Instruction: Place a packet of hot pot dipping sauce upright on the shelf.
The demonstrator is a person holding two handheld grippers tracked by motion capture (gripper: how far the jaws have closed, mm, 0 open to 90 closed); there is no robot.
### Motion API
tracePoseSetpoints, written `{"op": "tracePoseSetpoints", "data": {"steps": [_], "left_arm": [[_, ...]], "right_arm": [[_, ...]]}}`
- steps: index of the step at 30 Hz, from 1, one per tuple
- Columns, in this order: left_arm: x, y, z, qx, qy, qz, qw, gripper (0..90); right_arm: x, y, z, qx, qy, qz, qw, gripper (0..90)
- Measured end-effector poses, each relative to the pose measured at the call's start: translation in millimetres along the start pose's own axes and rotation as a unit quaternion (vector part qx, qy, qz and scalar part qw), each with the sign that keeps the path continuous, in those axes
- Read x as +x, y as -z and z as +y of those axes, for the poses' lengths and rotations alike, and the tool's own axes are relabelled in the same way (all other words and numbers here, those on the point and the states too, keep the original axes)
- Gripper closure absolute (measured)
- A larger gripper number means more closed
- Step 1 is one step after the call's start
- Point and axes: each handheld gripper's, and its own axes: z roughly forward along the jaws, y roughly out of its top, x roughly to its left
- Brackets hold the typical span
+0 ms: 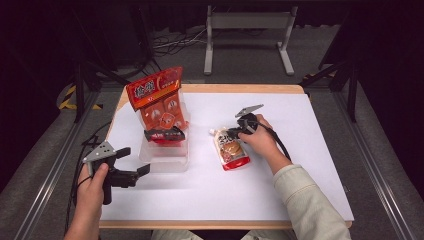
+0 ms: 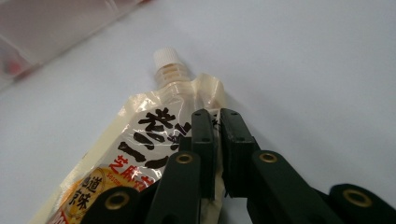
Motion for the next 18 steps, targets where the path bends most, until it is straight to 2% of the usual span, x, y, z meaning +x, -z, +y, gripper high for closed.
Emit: {"op": "tracePoseSetpoints", "data": {"steps": [8, 18], "left_arm": [[-0.7, -0.6, 0.2, -0.001, 0.000, 0.001, 1.0000, 1.3], [-1.4, -1.1, 0.6, 0.001, -0.002, 0.002, 1.0000, 1.4]], "right_arm": [[4.2, 18.8, 5.1, -0.027, 0.005, 0.009, 0.9996, 86.2], [24.6, 51.5, 16.1, -0.079, 0.026, 0.035, 0.9959, 86.7]]}}
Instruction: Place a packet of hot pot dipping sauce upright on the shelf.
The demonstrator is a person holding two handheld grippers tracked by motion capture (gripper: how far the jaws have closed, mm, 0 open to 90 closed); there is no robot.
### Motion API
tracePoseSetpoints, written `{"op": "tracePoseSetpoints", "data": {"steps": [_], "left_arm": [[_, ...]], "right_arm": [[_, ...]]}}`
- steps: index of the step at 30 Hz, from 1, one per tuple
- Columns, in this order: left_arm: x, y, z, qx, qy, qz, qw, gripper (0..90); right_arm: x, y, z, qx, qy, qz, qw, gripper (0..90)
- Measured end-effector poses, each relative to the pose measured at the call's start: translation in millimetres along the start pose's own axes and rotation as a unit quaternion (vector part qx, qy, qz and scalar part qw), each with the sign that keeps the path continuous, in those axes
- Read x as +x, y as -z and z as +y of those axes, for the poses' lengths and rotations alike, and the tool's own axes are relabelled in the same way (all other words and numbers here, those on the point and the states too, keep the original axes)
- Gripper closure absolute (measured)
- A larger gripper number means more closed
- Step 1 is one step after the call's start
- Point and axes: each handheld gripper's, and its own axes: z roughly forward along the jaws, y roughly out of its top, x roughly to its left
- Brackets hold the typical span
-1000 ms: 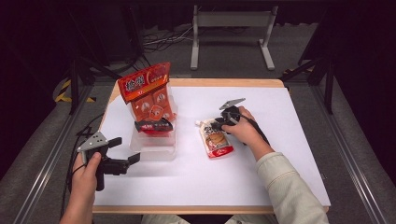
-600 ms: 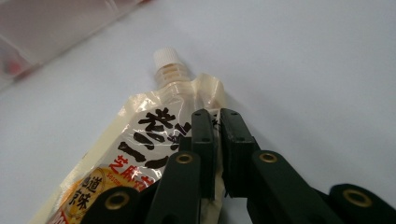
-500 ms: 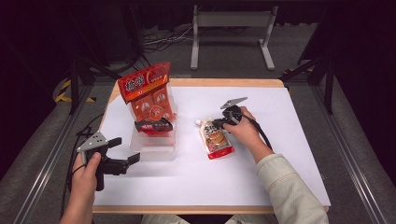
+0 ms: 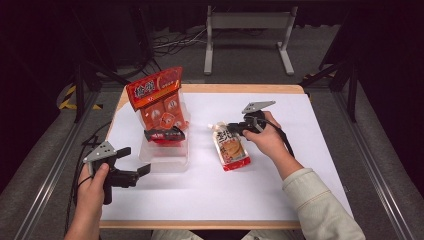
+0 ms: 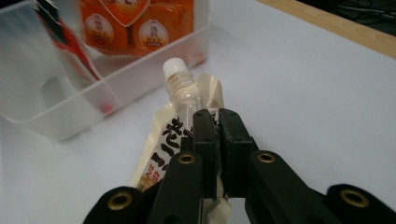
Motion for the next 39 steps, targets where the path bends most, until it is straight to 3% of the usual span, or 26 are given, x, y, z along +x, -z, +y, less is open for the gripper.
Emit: {"op": "tracePoseSetpoints", "data": {"steps": [8, 19, 27, 30, 39], "left_arm": [[-0.8, -1.1, 0.5, 0.001, 0.000, -0.002, 1.0000, 1.4], [-3.4, -4.9, 1.8, -0.002, -0.005, -0.006, 1.0000, 1.4], [-5.2, -6.1, 2.9, -0.016, -0.005, -0.020, 0.9997, 1.3], [-7.3, -6.8, 4.3, -0.034, -0.007, -0.029, 0.9990, 1.6], [-24.2, -12.1, 10.6, -0.070, -0.058, -0.052, 0.9944, 3.5]], "right_arm": [[22.2, 22.9, 6.4, -0.031, 0.028, 0.025, 0.9988, 87.0], [50.3, 48.1, 10.7, -0.066, 0.065, 0.052, 0.9944, 87.4], [61.3, 61.4, 16.1, -0.094, 0.080, 0.058, 0.9907, 87.5], [68.0, 66.4, 17.9, -0.107, 0.085, 0.062, 0.9886, 87.4], [83.3, 79.5, 17.8, -0.157, 0.081, 0.084, 0.9807, 87.5]]}}
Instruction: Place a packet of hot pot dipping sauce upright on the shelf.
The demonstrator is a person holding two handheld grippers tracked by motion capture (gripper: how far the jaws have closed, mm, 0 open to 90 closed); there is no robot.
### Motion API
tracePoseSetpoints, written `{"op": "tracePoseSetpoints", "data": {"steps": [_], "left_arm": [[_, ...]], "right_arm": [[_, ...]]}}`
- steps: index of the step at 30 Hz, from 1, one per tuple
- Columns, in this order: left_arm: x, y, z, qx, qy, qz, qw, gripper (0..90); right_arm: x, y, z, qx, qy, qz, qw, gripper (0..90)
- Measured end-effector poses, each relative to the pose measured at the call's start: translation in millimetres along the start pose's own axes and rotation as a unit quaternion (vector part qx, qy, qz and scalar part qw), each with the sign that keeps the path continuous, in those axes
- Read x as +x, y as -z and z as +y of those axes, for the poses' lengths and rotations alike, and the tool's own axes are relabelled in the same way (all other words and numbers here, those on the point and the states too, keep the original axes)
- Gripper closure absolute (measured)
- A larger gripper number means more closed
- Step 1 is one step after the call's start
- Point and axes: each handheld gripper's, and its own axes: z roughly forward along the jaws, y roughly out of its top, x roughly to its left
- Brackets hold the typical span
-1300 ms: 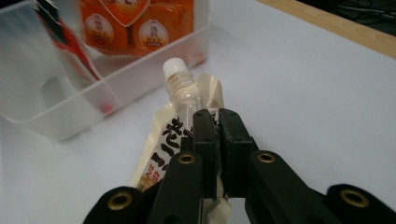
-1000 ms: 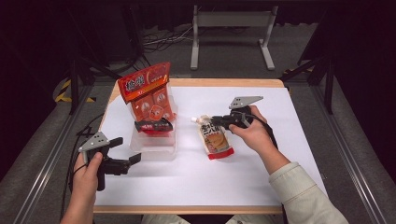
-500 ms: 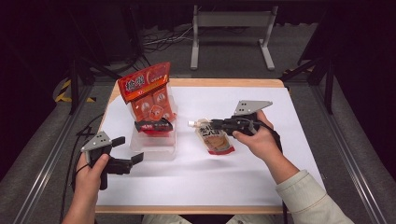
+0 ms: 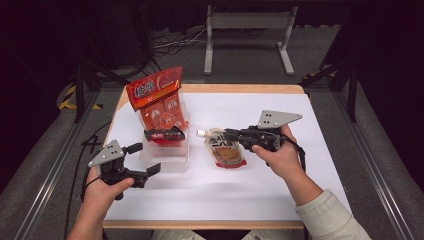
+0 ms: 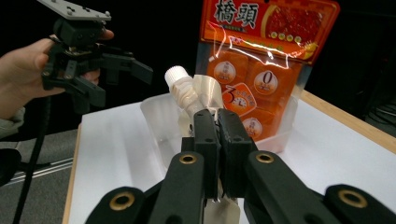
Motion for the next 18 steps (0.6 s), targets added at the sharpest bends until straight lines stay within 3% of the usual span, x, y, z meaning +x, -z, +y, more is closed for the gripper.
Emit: {"op": "tracePoseSetpoints", "data": {"steps": [1, 4, 7, 14, 18], "left_arm": [[-2.0, -1.3, 1.3, -0.002, -0.009, -0.005, 0.9999, 4.0], [-6.2, -4.4, 2.8, -0.011, -0.005, -0.018, 0.9998, 4.1], [-10.0, -7.6, 3.9, -0.024, -0.014, -0.029, 0.9992, 7.3], [-19.2, -19.6, 4.8, -0.056, -0.014, -0.077, 0.9954, 15.2], [-24.0, -26.1, 5.7, -0.075, -0.017, -0.083, 0.9936, 15.7]], "right_arm": [[1.5, 0.4, 0.5, -0.002, -0.001, 0.001, 1.0000, 87.5], [7.5, 1.7, 2.6, -0.013, 0.002, 0.003, 0.9999, 87.5], [12.2, 1.9, 3.8, -0.020, 0.000, 0.006, 0.9998, 87.5], [20.4, -1.9, 3.5, -0.035, -0.004, 0.017, 0.9992, 87.5], [25.0, -7.0, 1.7, -0.039, -0.006, 0.026, 0.9989, 87.4]]}}
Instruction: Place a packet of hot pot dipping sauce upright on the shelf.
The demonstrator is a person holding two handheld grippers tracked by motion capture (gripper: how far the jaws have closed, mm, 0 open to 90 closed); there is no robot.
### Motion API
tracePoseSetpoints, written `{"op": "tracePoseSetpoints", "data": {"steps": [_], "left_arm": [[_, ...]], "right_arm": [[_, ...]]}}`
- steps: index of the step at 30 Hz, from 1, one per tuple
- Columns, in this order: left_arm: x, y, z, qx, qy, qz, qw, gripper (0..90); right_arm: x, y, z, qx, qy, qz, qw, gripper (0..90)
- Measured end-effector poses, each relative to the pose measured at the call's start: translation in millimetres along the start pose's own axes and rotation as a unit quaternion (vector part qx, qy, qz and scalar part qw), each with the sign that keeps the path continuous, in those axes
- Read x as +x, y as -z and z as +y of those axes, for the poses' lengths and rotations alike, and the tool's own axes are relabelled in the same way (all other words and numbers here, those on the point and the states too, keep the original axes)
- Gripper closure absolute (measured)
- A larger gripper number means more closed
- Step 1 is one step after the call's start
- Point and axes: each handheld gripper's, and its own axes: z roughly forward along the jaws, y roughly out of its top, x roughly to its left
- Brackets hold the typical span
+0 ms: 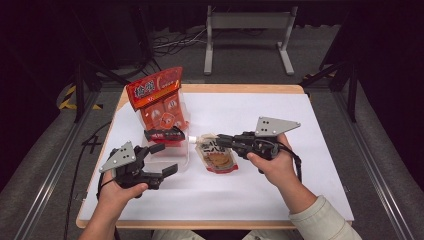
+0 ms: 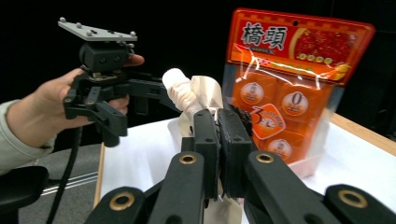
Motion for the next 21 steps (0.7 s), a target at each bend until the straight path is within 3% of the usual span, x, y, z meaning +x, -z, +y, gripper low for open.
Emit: {"op": "tracePoseSetpoints", "data": {"steps": [9, 21], "left_arm": [[-7.7, -14.9, -1.2, -0.021, -0.009, -0.022, 0.9995, 21.9], [-14.2, -33.9, -1.5, -0.056, -0.010, -0.050, 0.9971, 44.4]], "right_arm": [[9.9, -12.2, -1.7, -0.013, -0.004, 0.021, 0.9997, 87.4], [20.0, -27.8, -9.3, -0.022, -0.010, 0.047, 0.9986, 87.5]]}}
